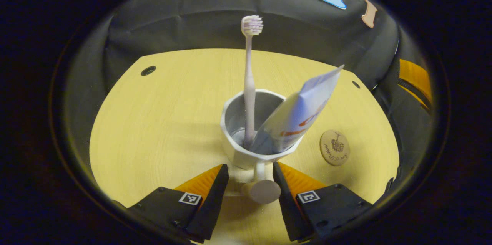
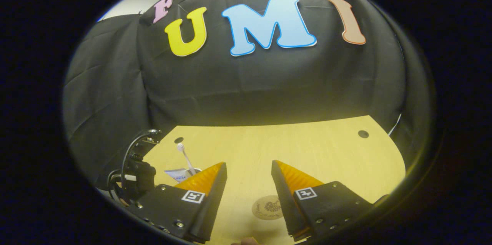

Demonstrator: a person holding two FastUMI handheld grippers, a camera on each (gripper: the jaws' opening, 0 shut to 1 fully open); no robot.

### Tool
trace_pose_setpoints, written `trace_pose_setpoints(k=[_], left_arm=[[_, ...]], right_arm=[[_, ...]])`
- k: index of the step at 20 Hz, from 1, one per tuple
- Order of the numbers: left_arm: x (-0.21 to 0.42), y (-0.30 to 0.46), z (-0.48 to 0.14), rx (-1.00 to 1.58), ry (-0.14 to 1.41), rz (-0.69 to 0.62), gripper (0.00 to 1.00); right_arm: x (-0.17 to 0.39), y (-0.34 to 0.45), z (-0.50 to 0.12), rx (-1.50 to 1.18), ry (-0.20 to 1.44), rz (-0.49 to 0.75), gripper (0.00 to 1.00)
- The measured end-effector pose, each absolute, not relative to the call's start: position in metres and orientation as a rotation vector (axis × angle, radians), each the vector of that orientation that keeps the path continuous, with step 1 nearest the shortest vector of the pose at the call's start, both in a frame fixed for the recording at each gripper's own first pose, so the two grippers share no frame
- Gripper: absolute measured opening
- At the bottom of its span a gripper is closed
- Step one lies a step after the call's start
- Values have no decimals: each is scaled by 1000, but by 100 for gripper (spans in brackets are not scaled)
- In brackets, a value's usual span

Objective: Put the toothbrush and toothpaste on the desktop into the cup, then pick up the cup and place it on the coaster on the desktop.

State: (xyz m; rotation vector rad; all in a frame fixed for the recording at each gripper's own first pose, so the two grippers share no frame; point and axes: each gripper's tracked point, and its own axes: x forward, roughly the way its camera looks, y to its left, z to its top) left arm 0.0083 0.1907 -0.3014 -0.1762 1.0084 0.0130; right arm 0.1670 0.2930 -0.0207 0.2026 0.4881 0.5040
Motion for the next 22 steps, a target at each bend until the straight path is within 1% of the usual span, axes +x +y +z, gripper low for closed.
trace_pose_setpoints(k=[1,2,3,4,5,6,7,8,9,10,13,15,16,17,18,19,20,21,22], left_arm=[[10,189,-304,-178,1014,14,81],[8,189,-306,-177,1021,16,64],[7,188,-308,-174,1029,16,77],[8,189,-311,-171,1033,17,70],[9,187,-313,-178,1035,15,70],[7,185,-312,-171,1042,16,60],[6,185,-311,-166,1053,16,65],[5,185,-313,-161,1057,20,63],[3,184,-314,-152,1067,21,56],[2,187,-317,-144,1079,33,63],[1,191,-318,-105,1086,55,43],[3,194,-317,-95,1085,61,40],[2,192,-319,-94,1081,60,40],[2,191,-320,-94,1082,60,28],[2,191,-320,-95,1080,58,34],[2,191,-319,-93,1082,55,34],[2,191,-318,-89,1082,51,39],[1,191,-317,-87,1080,50,34],[1,191,-317,-87,1080,49,34]], right_arm=[[166,291,-22,201,492,503,70],[166,291,-24,199,497,502,70],[164,289,-26,197,500,501,70],[164,288,-27,196,503,499,70],[163,287,-28,197,508,497,70],[163,286,-28,200,509,497,70],[162,285,-28,202,510,494,70],[163,284,-29,202,511,490,70],[160,282,-31,201,515,486,70],[160,281,-32,202,520,484,70],[157,277,-37,208,531,474,70],[156,276,-37,216,535,470,70],[157,276,-36,219,535,468,70],[156,276,-35,221,533,467,70],[157,277,-34,224,530,467,70],[156,276,-34,228,527,466,70],[156,277,-32,231,527,466,70],[155,277,-33,234,526,466,70],[156,278,-32,235,526,466,70]])
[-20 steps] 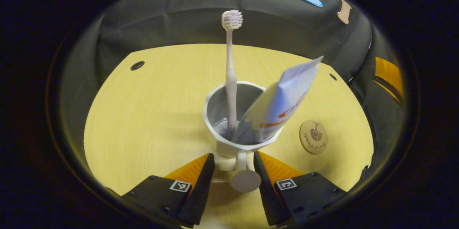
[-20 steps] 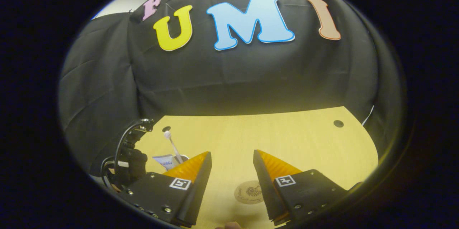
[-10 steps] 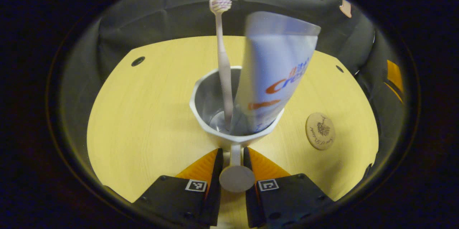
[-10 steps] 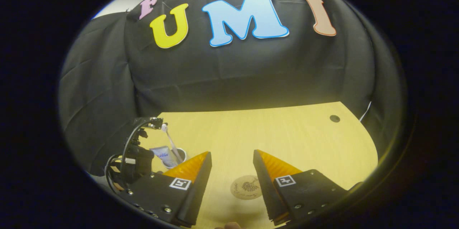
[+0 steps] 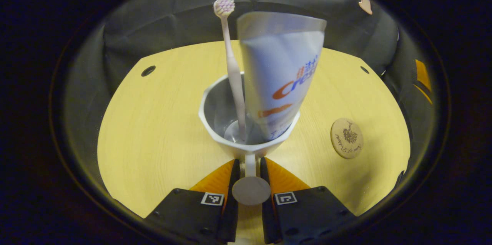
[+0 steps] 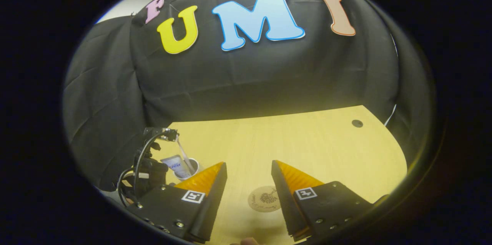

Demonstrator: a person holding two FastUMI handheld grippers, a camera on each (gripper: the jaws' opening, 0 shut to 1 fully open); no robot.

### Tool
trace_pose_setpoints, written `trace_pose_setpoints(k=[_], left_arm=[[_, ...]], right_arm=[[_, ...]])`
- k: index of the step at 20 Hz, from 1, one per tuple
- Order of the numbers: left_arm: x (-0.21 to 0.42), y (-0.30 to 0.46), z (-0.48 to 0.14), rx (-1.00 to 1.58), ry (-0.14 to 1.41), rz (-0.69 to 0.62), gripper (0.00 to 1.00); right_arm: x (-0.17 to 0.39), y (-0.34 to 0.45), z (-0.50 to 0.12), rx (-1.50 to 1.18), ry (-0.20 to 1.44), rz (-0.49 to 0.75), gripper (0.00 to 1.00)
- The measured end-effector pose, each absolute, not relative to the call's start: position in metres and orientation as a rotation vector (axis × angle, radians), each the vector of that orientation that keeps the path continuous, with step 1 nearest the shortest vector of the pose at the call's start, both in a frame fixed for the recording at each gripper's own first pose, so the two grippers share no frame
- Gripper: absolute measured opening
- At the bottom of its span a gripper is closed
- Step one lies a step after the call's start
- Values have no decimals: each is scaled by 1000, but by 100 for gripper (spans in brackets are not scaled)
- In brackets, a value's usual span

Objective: Put the toothbrush and toothpaste on the desktop into the cup, then pick up the cup and place it on the coaster on the desktop.

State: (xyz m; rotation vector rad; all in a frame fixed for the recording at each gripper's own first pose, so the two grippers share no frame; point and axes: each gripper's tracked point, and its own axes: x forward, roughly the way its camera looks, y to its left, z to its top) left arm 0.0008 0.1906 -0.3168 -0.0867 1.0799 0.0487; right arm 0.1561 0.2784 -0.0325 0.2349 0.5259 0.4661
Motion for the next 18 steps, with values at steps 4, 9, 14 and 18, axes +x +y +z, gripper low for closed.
trace_pose_setpoints(k=[4,9,14,18], left_arm=[[2,191,-318,-81,1063,48,35],[3,190,-317,-91,1044,50,29],[5,190,-318,-81,1023,62,29],[7,191,-319,-56,998,45,29]], right_arm=[[154,279,-30,235,521,466,70],[153,279,-30,234,520,463,70],[152,281,-28,235,522,466,70],[151,281,-26,244,518,465,70]])
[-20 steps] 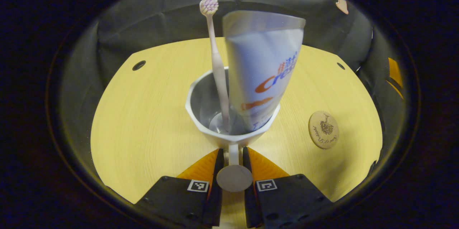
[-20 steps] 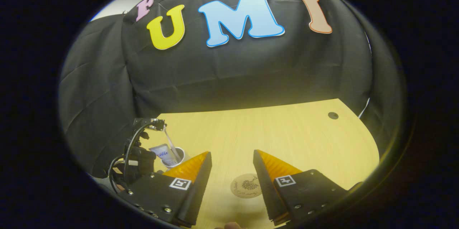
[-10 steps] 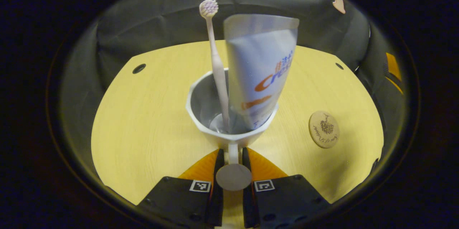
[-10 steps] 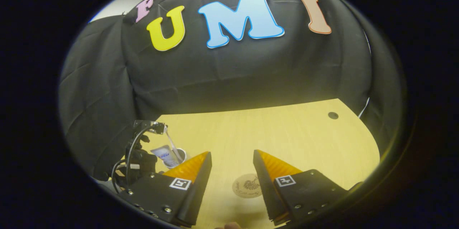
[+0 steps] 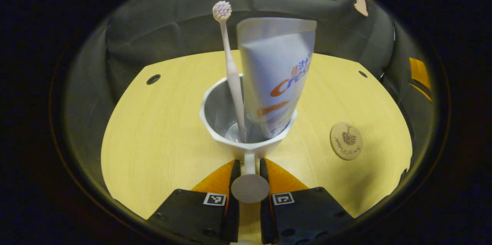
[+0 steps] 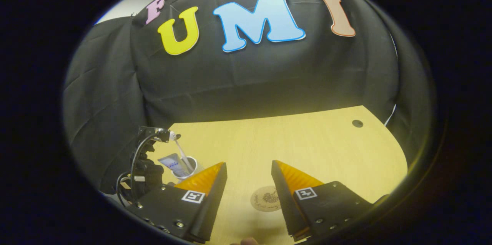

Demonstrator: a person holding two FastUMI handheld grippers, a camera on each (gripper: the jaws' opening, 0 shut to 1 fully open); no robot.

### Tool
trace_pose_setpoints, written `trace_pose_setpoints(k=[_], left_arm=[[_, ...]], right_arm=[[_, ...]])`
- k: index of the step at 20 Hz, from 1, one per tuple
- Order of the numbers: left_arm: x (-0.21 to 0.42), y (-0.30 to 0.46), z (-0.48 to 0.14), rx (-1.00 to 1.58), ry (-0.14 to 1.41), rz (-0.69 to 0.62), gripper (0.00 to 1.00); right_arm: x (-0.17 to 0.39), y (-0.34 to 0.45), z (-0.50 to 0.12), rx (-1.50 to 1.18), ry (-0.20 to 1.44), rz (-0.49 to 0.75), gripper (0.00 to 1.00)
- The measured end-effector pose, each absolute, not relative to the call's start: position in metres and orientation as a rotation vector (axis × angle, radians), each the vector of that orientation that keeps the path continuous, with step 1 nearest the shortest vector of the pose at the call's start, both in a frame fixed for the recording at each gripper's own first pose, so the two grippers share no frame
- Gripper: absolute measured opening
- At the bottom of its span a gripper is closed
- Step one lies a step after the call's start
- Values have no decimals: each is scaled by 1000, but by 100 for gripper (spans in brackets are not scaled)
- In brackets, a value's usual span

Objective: Put the toothbrush and toothpaste on the desktop into the cup, then pick up the cup and place it on the coaster on the desktop.

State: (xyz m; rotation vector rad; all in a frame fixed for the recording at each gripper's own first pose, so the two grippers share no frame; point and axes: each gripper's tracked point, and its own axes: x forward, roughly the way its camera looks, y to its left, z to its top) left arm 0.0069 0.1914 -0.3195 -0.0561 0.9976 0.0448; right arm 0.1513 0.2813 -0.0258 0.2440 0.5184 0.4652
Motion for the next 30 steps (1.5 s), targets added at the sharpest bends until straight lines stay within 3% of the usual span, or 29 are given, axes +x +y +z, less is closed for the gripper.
trace_pose_setpoints(k=[18,30], left_arm=[[1,196,-315,-40,979,-166,29],[4,207,-308,-20,998,-241,29]], right_arm=[[144,202,-23,240,482,330,70],[136,152,-34,267,504,263,70]])
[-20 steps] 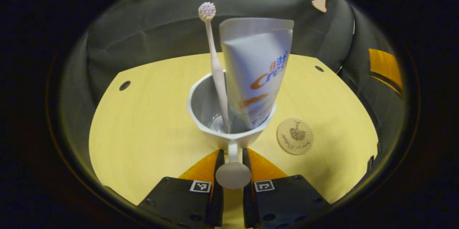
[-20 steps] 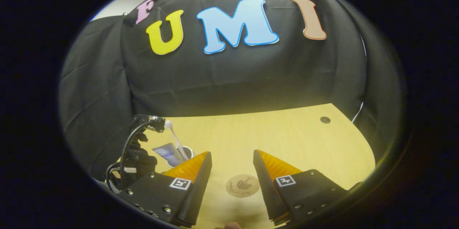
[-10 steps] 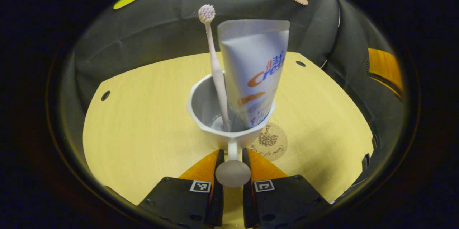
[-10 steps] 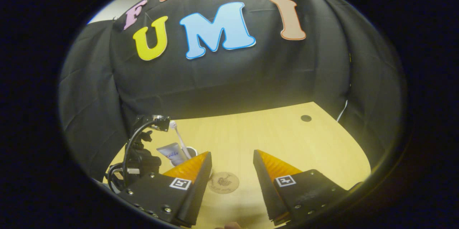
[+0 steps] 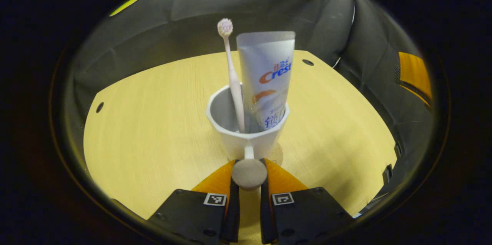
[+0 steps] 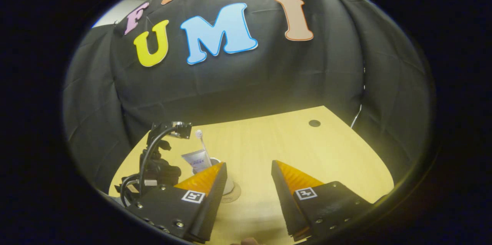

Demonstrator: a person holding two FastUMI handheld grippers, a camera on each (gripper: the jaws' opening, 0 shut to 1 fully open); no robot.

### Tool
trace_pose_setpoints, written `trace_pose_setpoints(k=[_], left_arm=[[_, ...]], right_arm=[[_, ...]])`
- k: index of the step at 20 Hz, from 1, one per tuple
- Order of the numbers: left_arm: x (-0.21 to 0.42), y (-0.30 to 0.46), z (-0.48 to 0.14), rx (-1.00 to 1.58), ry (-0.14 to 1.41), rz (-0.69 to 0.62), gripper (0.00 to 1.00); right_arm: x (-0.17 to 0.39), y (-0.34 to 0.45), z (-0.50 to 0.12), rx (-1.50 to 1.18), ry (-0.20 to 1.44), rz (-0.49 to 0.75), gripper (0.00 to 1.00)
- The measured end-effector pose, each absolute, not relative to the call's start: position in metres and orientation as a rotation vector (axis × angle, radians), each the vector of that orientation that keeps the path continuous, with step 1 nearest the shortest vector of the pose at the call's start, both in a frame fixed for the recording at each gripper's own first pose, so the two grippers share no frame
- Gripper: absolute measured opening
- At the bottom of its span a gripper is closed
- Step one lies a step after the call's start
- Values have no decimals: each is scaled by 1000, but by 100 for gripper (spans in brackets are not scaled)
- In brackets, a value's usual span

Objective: Put the toothbrush and toothpaste on the desktop into the cup, then pick up the cup and place it on the coaster on the desktop.

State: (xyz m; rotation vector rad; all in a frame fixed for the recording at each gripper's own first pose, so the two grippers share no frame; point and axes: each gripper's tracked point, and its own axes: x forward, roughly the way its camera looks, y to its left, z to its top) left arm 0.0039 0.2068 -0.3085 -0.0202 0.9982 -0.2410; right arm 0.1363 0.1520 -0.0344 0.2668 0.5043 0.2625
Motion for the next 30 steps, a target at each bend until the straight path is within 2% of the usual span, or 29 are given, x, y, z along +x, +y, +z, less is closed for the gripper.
trace_pose_setpoints(k=[4,5,6,10,11,14,15,16,17,18,19,21,23,24,25,26,28,29,30], left_arm=[[7,198,-308,1,991,-226,29],[4,197,-310,-1,995,-221,34],[0,196,-312,-7,1001,-218,29],[0,185,-318,8,999,-216,29],[-1,182,-321,10,1004,-216,34],[-3,176,-326,18,1017,-227,36],[-8,177,-326,13,1021,-234,31],[-10,176,-325,5,1016,-238,34],[-9,171,-323,-8,1013,-247,28],[-10,169,-323,-18,1015,-252,39],[-10,167,-322,-34,1009,-254,39],[-12,162,-318,-61,999,-269,47],[-16,155,-311,-88,983,-285,68],[-17,154,-306,-94,971,-287,89],[-18,153,-300,-101,956,-286,94],[-19,154,-294,-103,939,-279,89],[-20,155,-278,-126,899,-265,97],[-21,157,-268,-142,874,-257,88],[-22,160,-258,-151,842,-243,93]], right_arm=[[137,141,-38,284,507,250,70],[136,137,-41,284,511,249,70],[135,136,-43,284,517,248,70],[137,134,-51,301,542,255,70],[137,134,-53,305,546,258,70],[139,136,-53,313,552,272,70],[138,137,-54,313,552,277,70],[138,138,-54,310,552,281,70],[138,138,-54,305,552,287,70],[139,138,-53,297,550,290,70],[138,137,-54,291,549,292,70],[138,136,-52,287,546,296,70],[138,136,-46,295,537,301,70],[138,136,-43,295,532,304,70],[137,135,-41,294,525,307,70],[138,134,-38,291,517,310,70],[136,133,-31,283,500,319,70],[135,132,-28,279,488,325,70],[134,131,-23,272,474,330,70]])
